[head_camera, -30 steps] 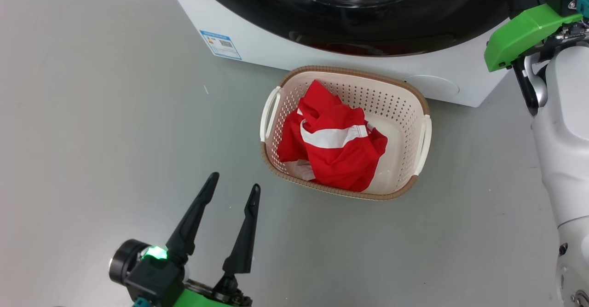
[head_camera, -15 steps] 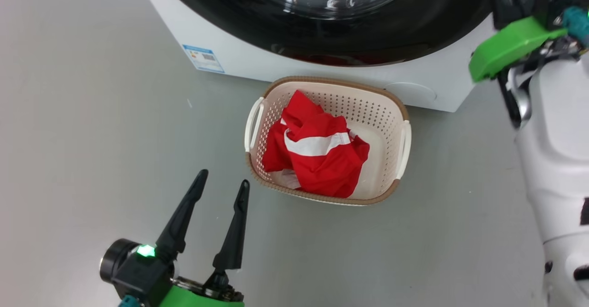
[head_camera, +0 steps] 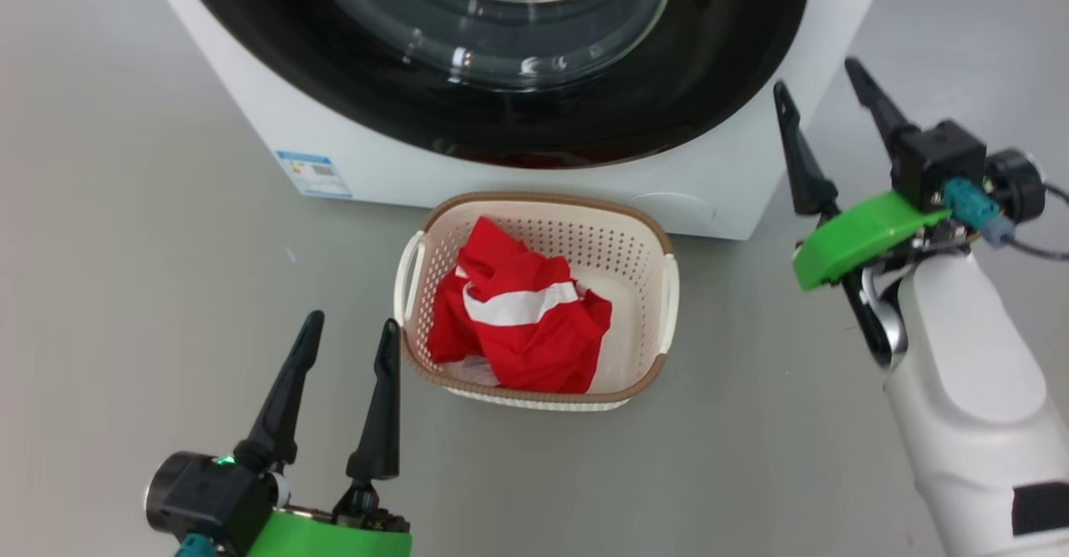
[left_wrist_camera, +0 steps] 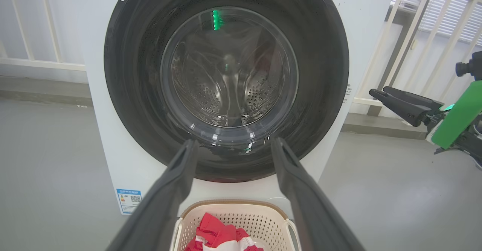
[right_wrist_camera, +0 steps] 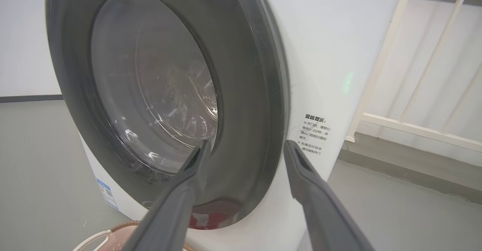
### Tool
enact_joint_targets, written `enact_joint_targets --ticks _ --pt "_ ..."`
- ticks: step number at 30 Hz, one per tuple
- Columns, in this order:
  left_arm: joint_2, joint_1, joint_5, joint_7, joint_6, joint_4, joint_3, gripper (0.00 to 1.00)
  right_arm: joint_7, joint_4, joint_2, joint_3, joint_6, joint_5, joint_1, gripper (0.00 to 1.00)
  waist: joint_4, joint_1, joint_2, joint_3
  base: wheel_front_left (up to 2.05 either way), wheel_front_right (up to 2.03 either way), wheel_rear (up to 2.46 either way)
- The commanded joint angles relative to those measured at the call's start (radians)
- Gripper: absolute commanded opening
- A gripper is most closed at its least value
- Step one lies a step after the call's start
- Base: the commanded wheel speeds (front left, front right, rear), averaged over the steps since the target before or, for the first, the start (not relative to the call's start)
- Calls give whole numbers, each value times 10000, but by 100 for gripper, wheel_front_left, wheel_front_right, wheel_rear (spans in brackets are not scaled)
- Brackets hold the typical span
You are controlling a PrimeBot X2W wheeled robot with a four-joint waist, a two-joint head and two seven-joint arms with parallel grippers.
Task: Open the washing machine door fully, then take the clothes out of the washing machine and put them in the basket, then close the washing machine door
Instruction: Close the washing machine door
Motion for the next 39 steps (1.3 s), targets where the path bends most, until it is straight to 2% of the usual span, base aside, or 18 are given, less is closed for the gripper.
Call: enact_joint_targets --ticks 1,10,25,39 --pt "41 53 3 -122 96 -280 357 100 7 -401 133 224 -38 160 275 100 -330 0 -1 -328 0 0 0" --pt "40 318 -29 -122 149 -191 407 100 6 -1463 142 130 -38 521 2141 100 -871 0 -1 -909 0 0 0" --pt "40 1103 115 -122 212 410 683 100 6 -3330 144 -657 -38 721 5270 100 -1577 0 -1 -2315 0 0 0" --pt "40 1574 323 -122 218 49 1107 100 6 -5143 144 -915 -38 1052 6751 100 -1777 0 -1 -2734 0 0 0"
